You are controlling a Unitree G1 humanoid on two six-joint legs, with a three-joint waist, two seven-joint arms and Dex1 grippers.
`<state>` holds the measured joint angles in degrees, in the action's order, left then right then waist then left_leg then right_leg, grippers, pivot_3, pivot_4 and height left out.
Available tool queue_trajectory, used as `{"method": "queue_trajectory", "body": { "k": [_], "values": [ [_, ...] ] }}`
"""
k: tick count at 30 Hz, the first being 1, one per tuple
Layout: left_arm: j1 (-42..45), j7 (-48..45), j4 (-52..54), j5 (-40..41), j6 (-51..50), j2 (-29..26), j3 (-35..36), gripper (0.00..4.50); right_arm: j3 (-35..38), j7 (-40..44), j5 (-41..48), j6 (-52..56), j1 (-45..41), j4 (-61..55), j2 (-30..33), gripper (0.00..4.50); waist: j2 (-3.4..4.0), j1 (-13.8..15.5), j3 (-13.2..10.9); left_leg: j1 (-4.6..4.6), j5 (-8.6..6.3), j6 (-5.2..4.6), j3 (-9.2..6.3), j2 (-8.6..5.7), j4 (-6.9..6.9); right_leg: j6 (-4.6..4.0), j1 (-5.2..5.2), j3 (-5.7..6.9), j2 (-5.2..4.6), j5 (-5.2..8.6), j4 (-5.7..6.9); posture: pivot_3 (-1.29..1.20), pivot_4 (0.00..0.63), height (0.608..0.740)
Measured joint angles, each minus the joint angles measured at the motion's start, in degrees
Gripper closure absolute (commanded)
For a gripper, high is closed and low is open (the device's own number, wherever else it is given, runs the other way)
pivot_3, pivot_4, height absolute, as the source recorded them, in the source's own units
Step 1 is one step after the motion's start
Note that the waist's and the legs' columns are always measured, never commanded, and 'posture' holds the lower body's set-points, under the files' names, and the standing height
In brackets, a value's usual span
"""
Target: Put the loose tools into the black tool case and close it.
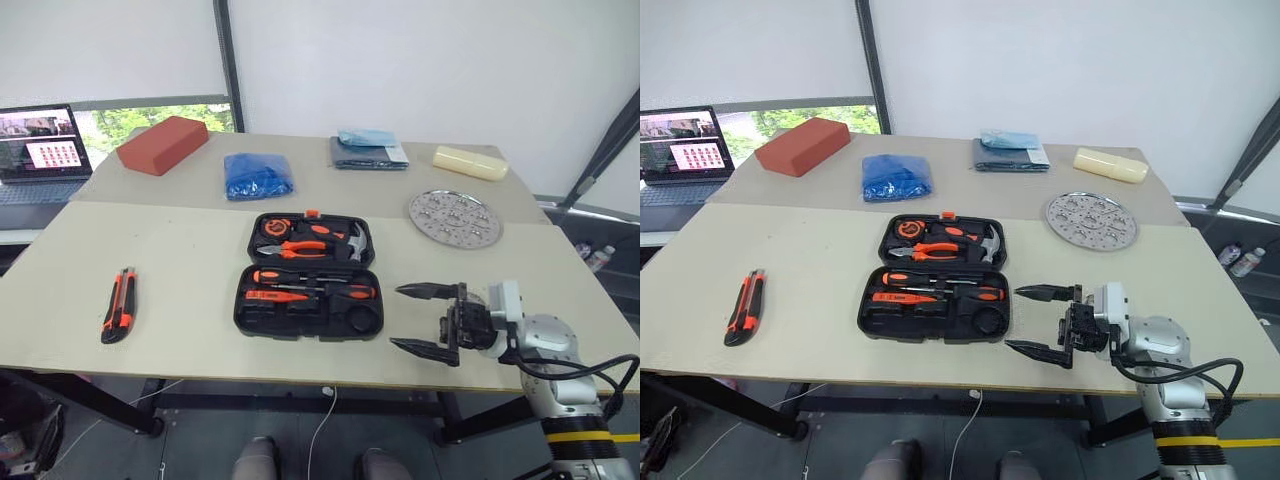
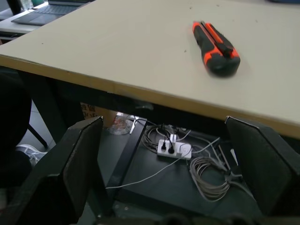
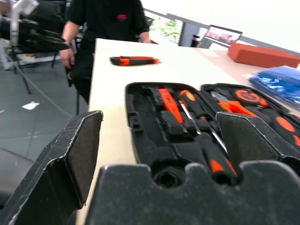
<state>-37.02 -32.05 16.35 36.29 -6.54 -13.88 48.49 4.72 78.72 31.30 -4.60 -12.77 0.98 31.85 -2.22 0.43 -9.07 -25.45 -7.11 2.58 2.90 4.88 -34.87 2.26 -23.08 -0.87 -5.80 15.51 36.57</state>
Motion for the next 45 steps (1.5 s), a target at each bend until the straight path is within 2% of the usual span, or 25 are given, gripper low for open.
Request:
{"method": "queue_trajectory", "body": {
  "k": [5,8,9,10,13,17,20,25,26,28,30,33,36,37,41,45],
  "values": [
    [8.0,9.8,4.4,3.6,-14.5,-10.4,-2.5,0.02,-1.4,0.0,0.6,1.5,-3.5,0.2,-0.1,0.00,0.03,-0.3,0.0,-0.06,0.00,0.00,0.03,0.02,0.03,-0.04,-0.07,0.02,0.06,-0.03,0.11,0.00,0.150,0.740],
    [11.9,15.3,6.4,6.2,-22.9,-14.1,-3.4,0.02,-1.7,0.0,1.1,2.6,-4.3,-0.1,-0.1,0.00,-0.03,-0.6,0.1,-0.05,0.01,-0.01,0.09,0.00,0.03,-0.06,-0.05,0.00,0.05,-0.08,0.15,0.00,0.150,0.740],
    [15.6,18.4,6.3,6.8,-27.4,-15.9,-4.7,0.02,-1.9,-0.1,1.2,3.4,-4.3,-0.2,-0.1,0.00,-0.04,-0.6,0.1,-0.07,0.01,-0.02,0.09,0.01,0.07,-0.11,-0.09,0.00,0.09,-0.13,0.20,0.00,0.150,0.740],
    [17.7,19.8,6.3,7.1,-29.3,-16.8,-5.2,0.02,-2.1,-0.2,1.2,3.8,-4.5,-0.2,-0.2,0.00,-0.05,-0.6,0.1,-0.12,0.01,-0.03,0.06,0.04,0.14,-0.37,-0.08,0.00,0.18,-0.28,0.22,0.00,0.150,0.740],
    [30.0,24.6,0.8,6.8,-38.3,-23.0,-9.6,0.02,-3.5,-0.3,1.4,5.1,-5.9,-0.9,-0.9,0.00,-0.05,0.1,0.0,-0.11,0.04,-0.04,-0.18,0.17,0.19,-0.13,-0.08,0.02,0.57,-0.35,0.55,0.00,0.150,0.740],
    [38.7,25.9,-7.8,2.8,-42.2,-25.8,-15.7,0.02,-4.2,-0.9,1.4,6.2,-6.5,-1.9,-1.1,0.00,-0.01,-0.5,0.1,-0.08,0.03,-0.01,-0.11,0.19,0.25,-0.12,-0.07,-0.05,0.57,-0.36,0.51,0.00,0.150,0.740],
    [40.4,26.1,-11.6,0.8,-43.8,-25.8,-17.6,0.70,-4.2,-1.3,1.4,6.8,-6.5,-2.0,-1.0,0.00,-0.06,-1.0,0.0,-0.10,0.01,0.02,-0.09,0.19,0.24,-0.12,-0.07,-0.06,0.56,-0.37,0.50,0.00,0.150,0.740],
    [40.7,26.3,-12.4,-1.9,-45.2,-26.6,-17.4,2.59,-4.0,-1.7,1.6,8.4,-6.5,-3.7,-0.6,0.00,-0.05,-1.0,0.0,-0.06,0.00,0.06,-0.08,0.18,0.27,-0.14,-0.08,-0.06,0.52,-0.37,0.51,0.00,0.150,0.740],
    [40.5,26.2,-12.3,-2.2,-45.2,-26.6,-17.3,2.79,-3.9,-1.8,1.6,8.5,-6.5,-4.0,-0.5,0.00,-0.05,-1.0,0.0,-0.06,-0.01,0.07,-0.07,0.18,0.26,-0.14,-0.08,-0.06,0.50,-0.37,0.50,0.00,0.150,0.740],
    [39.7,24.6,-12.1,-2.7,-43.6,-26.3,-17.2,2.78,-3.8,-2.0,1.6,8.8,-6.3,-4.3,-0.2,0.00,-0.05,-1.0,0.0,-0.05,-0.03,0.10,-0.05,0.18,0.26,-0.19,-0.11,-0.06,0.49,-0.35,0.47,0.00,0.150,0.740],
    [38.5,18.4,-12.4,-3.4,-37.7,-25.9,-17.7,2.78,-3.1,-2.4,1.6,9.0,-5.4,-4.4,0.5,0.00,-0.07,-1.0,0.0,-0.10,-0.03,0.11,-0.02,0.18,0.26,-0.40,-0.15,-0.05,0.47,-0.27,0.45,0.00,0.150,0.740],
    [38.2,4.4,-11.6,-3.2,-27.1,-26.6,-19.8,2.78,-1.9,-2.8,1.6,9.3,-4.6,-4.5,1.5,0.00,-0.11,-0.2,0.0,-0.14,-0.04,0.15,0.00,0.18,0.25,-0.57,-0.33,0.00,0.43,-0.24,0.35,0.00,0.150,0.740],
    [39.2,-14.5,-8.4,-2.4,-17.5,-31.5,-24.1,2.78,-0.7,-2.7,1.6,9.3,-3.8,-5.0,3.7,0.00,-0.08,0.3,0.0,-0.18,-0.05,0.17,0.16,0.18,0.26,-0.57,-0.33,0.02,0.31,-0.31,0.17,0.00,0.150,0.740],
    [41.2,-21.5,-8.1,-2.5,-14.7,-33.8,-27.0,2.78,0.1,-2.5,1.6,9.3,-3.3,-5.0,4.7,0.00,-0.04,0.5,0.0,-0.18,-0.05,0.17,0.24,0.16,0.26,-0.56,-0.32,0.01,0.25,-0.31,0.16,0.00,0.150,0.740],
    [50.6,-38.2,-8.8,-6.5,-7.8,-37.4,-40.2,2.78,2.1,-1.7,1.5,9.2,-0.5,-5.0,7.7,0.00,0.01,0.7,0.0,-0.22,-0.04,0.15,0.26,0.15,0.24,-0.50,-0.14,-0.02,0.28,-0.31,0.12,0.00,0.150,0.740],
    [61.3,-45.2,-14.1,-14.8,-1.7,-36.0,-51.9,2.78,3.6,-2.1,1.5,9.2,1.3,-5.4,8.7,0.00,0.02,0.3,0.0,-0.39,0.17,-0.19,0.09,0.18,0.09,-0.08,-0.13,-0.12,0.54,-0.39,0.24,0.00,0.150,0.740]
  ]
}}
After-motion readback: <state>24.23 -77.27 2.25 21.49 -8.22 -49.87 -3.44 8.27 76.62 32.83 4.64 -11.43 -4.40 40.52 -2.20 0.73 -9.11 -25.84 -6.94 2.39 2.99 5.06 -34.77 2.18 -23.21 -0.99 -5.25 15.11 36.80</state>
